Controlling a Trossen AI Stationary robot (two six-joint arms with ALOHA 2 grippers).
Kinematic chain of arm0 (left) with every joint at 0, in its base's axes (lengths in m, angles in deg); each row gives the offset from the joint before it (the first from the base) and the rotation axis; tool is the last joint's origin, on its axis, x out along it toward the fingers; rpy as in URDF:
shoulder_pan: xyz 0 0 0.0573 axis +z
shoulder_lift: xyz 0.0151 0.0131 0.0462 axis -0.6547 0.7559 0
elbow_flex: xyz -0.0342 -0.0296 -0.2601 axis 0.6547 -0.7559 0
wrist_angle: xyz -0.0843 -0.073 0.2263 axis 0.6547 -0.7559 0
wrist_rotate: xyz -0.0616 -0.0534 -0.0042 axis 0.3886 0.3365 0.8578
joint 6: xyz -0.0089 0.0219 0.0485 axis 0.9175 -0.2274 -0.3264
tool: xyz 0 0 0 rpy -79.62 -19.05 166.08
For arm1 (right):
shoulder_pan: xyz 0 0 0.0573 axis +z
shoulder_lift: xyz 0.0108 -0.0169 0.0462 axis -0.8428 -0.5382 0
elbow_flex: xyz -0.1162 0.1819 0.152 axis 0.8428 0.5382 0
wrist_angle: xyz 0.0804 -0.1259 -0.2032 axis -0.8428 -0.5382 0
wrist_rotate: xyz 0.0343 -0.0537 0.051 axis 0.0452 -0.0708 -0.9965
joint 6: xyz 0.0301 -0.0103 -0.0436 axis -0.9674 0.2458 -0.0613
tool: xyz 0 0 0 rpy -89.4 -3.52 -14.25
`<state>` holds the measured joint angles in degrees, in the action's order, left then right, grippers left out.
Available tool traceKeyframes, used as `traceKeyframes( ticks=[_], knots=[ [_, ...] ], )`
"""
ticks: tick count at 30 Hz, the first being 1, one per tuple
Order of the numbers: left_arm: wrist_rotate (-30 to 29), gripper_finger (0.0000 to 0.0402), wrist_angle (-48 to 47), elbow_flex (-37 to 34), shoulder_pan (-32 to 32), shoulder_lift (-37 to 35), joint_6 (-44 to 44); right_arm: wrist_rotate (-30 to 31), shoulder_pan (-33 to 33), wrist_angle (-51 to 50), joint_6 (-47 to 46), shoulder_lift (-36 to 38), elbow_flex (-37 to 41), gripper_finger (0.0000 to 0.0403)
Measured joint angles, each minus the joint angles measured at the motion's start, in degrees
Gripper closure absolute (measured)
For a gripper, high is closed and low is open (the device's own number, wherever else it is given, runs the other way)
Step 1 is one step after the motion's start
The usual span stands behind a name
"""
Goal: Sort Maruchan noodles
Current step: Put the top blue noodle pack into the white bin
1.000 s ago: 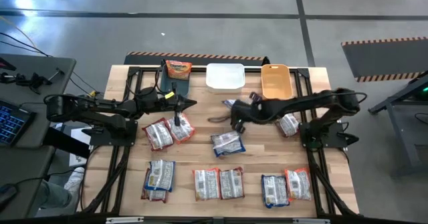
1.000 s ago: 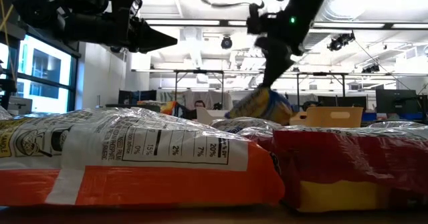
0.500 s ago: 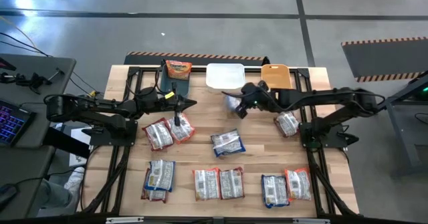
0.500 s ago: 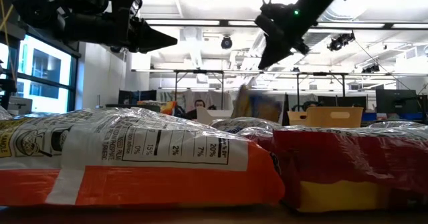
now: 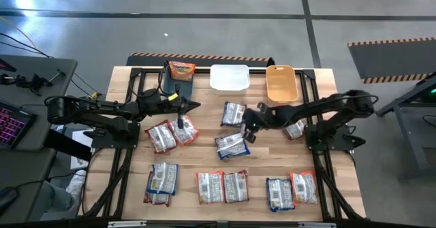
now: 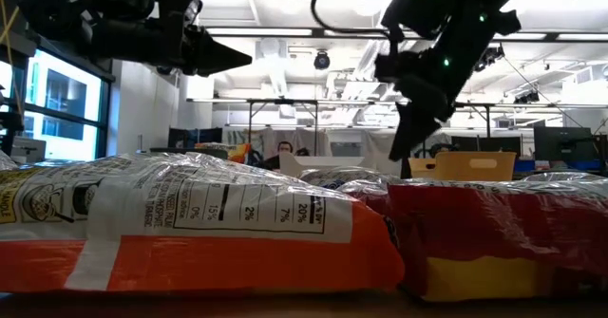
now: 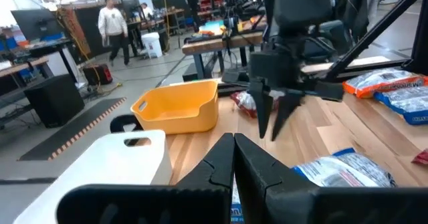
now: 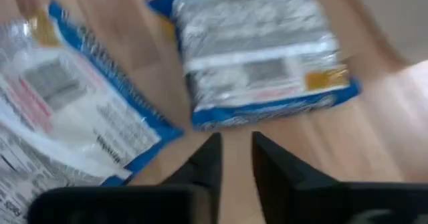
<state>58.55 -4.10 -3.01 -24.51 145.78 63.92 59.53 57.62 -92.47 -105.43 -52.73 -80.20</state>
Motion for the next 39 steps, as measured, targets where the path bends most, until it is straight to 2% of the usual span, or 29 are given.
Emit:
traceKeyframes(
  ticks=[6, 10, 13, 17, 23, 27, 33, 39],
  knots=[
    [0.0, 0.0401, -2.5, 0.0, 0.1, 2.5, 3.0, 4.1, 3.2, 4.0, 5.9, -5.3, -2.4, 0.0236],
    [-0.2, 0.0401, -5.6, 1.6, -2.1, 8.4, 0.1, 6.5, 4.1, 4.4, 10.5, -6.5, -4.5, 0.0212],
    [-4.1, 0.0394, -7.7, 4.1, -4.9, 14.8, -3.1, 7.9, 4.1, 3.7, 11.9, -6.2, -5.2, 0.0211],
    [-7.7, 0.0365, -8.5, 7.9, -8.1, 22.4, -4.7, 8.8, 3.9, 2.6, 11.8, -4.7, -4.7, 0.0211],
    [-7.3, 0.0301, -8.4, 13.1, -10.7, 30.3, 2.3, 10.5, 4.7, 1.4, 10.5, -1.8, -2.1, 0.0245],
    [-9.2, 0.0273, -9.3, 17.1, -11.2, 34.8, 5.8, 12.2, 4.7, 1.5, 10.0, -0.7, -1.4, 0.0275],
    [-11.4, 0.0266, -15.3, 22.4, -11.3, 39.7, 7.6, 12.2, 4.7, 1.6, 9.3, -0.5, -1.4, 0.0296],
    [-12.6, 0.0266, -15.6, 25.0, -11.3, 41.8, 10.1, 12.5, 4.7, 2.2, 9.3, -0.5, -1.4, 0.0297]
  ],
)
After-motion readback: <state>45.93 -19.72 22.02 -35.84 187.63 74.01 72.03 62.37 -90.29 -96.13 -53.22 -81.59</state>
